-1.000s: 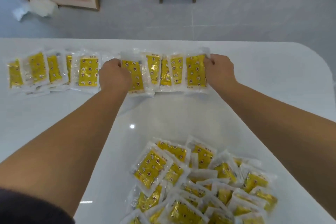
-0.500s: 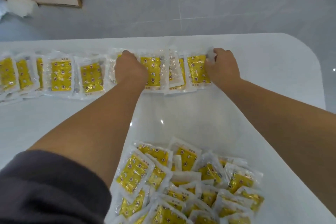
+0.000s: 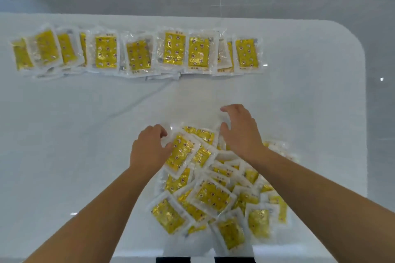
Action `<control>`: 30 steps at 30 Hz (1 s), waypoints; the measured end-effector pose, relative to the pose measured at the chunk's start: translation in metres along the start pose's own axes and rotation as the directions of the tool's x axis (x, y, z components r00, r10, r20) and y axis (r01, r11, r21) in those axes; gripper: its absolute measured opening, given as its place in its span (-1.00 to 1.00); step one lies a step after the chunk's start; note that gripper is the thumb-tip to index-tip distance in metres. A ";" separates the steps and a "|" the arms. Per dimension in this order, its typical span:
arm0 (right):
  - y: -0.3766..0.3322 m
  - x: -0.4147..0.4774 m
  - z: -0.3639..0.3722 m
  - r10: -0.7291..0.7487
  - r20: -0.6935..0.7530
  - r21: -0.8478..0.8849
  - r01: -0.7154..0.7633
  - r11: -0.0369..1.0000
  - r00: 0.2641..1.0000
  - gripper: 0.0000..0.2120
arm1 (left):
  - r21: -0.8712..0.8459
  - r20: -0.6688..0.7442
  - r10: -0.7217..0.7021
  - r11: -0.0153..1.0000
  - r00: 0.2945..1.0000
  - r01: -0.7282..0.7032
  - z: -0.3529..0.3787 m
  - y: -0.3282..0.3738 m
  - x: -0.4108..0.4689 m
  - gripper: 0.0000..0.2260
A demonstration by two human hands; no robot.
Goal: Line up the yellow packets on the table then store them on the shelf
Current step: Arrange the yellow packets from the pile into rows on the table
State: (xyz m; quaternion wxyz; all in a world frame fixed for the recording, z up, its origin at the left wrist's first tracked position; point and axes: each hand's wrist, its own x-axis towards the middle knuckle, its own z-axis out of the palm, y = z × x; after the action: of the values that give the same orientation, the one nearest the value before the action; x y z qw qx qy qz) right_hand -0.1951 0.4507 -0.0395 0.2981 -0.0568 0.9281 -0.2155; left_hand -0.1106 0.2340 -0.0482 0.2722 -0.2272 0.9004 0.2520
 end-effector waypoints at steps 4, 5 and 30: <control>-0.017 -0.027 0.047 -0.006 0.097 -0.175 0.023 0.984 0.995 -0.60 | 0.062 0.086 -0.079 0.995 0.993 0.074 0.023 -0.041 -0.032 -0.46; -0.020 -0.028 0.055 0.003 0.082 -0.221 0.015 0.975 0.997 -0.59 | 0.088 0.068 -0.072 0.994 0.995 0.066 0.028 -0.046 -0.035 -0.40; -0.045 -0.020 0.053 0.094 0.192 0.205 -0.134 0.970 0.977 -0.80 | -0.314 0.027 -0.187 0.931 0.982 0.186 0.009 -0.100 -0.022 -0.78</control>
State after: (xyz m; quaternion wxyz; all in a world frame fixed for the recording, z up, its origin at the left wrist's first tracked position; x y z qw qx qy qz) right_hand -0.1491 0.3957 -0.0483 0.3973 0.0105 0.8700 -0.2919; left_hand -0.0364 0.1681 -0.0747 0.2537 -0.3527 0.8234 0.3652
